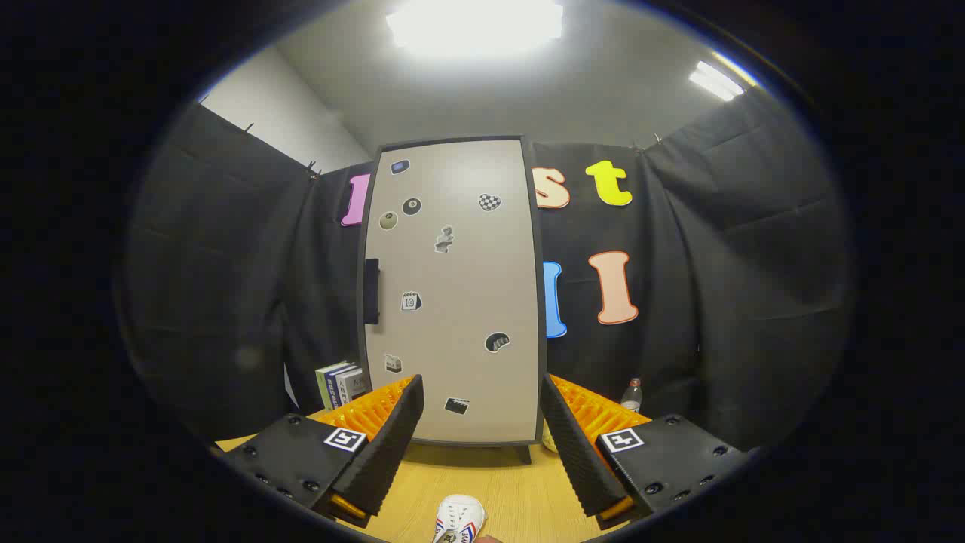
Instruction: Open the shoe cabinet door, grab the shoes and put them into the shoe cabinet, then close the shoe cabinet door.
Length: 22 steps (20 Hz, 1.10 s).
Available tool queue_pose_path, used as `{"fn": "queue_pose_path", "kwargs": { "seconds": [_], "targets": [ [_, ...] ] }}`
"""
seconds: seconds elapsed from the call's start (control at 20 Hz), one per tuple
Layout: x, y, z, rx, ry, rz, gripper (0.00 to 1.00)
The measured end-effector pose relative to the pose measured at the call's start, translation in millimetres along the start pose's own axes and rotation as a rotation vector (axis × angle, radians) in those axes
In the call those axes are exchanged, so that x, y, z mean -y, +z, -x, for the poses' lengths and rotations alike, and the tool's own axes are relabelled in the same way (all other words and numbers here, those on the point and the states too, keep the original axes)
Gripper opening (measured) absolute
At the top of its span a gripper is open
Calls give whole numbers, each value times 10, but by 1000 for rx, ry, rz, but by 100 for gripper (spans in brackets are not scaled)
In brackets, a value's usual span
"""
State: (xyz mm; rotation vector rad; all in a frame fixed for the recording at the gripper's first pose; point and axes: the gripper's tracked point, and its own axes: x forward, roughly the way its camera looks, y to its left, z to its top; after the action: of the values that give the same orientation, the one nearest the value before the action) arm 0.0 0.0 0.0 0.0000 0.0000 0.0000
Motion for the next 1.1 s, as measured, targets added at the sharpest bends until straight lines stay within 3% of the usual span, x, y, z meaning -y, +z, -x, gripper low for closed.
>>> {"fn": "queue_pose_path", "kwargs": {
  "seconds": [0.8, 1.1],
  "targets": [
    [-71, -28, -66, -21, 25, -14, 97],
    [-440, 218, -428, 10, 85, 20, 96]
  ]
}}
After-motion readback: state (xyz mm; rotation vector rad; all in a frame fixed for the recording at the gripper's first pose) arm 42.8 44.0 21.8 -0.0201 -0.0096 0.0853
